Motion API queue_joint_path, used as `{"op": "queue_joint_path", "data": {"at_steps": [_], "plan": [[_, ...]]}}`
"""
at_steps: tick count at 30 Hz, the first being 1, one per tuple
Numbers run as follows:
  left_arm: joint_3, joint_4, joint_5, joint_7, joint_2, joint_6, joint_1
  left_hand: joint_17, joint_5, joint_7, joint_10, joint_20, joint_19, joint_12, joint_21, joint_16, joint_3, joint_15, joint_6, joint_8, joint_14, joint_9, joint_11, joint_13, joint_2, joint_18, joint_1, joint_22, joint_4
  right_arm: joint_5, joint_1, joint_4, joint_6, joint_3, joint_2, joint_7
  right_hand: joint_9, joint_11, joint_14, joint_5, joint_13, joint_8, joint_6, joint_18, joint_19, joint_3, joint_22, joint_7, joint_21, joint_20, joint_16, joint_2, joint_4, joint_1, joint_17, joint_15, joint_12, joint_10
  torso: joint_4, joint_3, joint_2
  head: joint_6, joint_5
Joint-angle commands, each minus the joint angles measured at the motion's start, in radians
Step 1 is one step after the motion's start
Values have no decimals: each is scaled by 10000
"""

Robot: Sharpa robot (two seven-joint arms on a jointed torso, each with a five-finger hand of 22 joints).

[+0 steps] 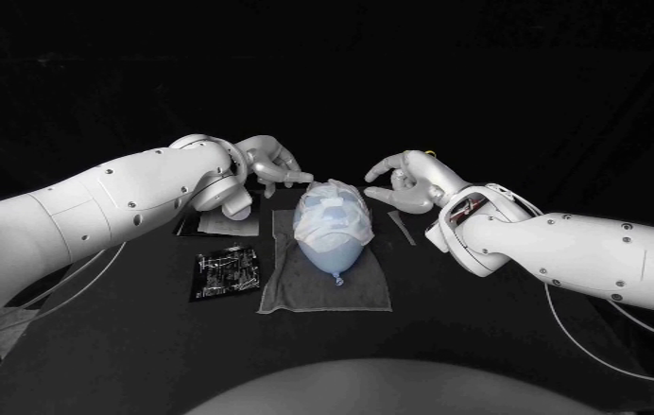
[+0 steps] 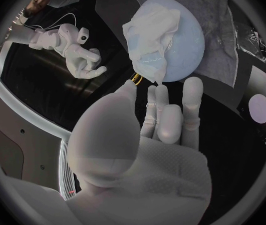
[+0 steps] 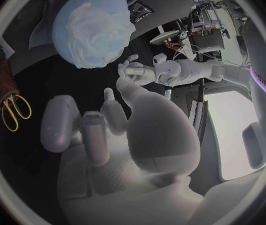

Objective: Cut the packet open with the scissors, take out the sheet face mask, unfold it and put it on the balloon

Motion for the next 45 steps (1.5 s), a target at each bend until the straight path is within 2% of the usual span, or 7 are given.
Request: {"op": "queue_joint_path", "data": {"at_steps": [1,6,18,29,45], "plan": [[13,80,-360,17,20,513,14,378,-39,-24,-81,-5,102,81,74,57,-89,-14,33,-96,164,-10,-17,61,6,-46,125,128,5,-897,9,-30,-189,15,51,-25,-26,2,976,-66,5,-78,102,-154,162,79,1509,12,51,-38,36,-1,7,95,2443,-55,46,92,6,1,17,-14,-1],[8,82,-621,2,65,572,13,1017,-38,-13,-154,-30,188,143,151,103,-167,-22,4,-244,411,-84,-16,124,41,-65,160,243,2,-950,15,-38,-183,23,87,-118,-32,0,972,-64,7,-84,108,-154,164,83,1510,11,51,-40,30,-2,5,102,2435,-58,49,96,-2,-7,16,-50,6],[-2,-72,-1022,-305,200,335,11,1834,-38,-20,-135,-54,486,265,390,165,-284,-28,152,-341,741,-147,-13,218,98,-132,243,652,1,-944,27,4,-155,32,93,-199,-49,-1,972,-59,2,-105,114,-152,164,87,1508,11,43,-45,28,-14,2,110,2433,-62,44,98,-9,-2,15,-92,18],[-61,-273,-1257,-631,382,667,10,2087,-37,-31,-137,-63,553,293,442,182,-323,-35,192,-371,839,-164,-22,244,109,-144,288,729,-8,-871,35,38,-147,38,95,-209,-49,-1,972,-59,2,-105,114,-152,164,87,1508,11,43,-45,28,-14,2,110,2433,-62,44,98,-9,5,18,-141,6],[-107,-376,-1296,-625,530,987,8,2075,-35,-156,-150,-117,656,317,542,191,-253,-117,508,-501,854,-289,-128,301,404,-168,597,889,-9,-818,45,31,-153,41,98,-257,-72,-1,978,-56,13,-133,122,-158,172,91,1517,14,70,-49,38,-26,6,111,2446,-64,62,112,-6,1,17,-193,1]]}}
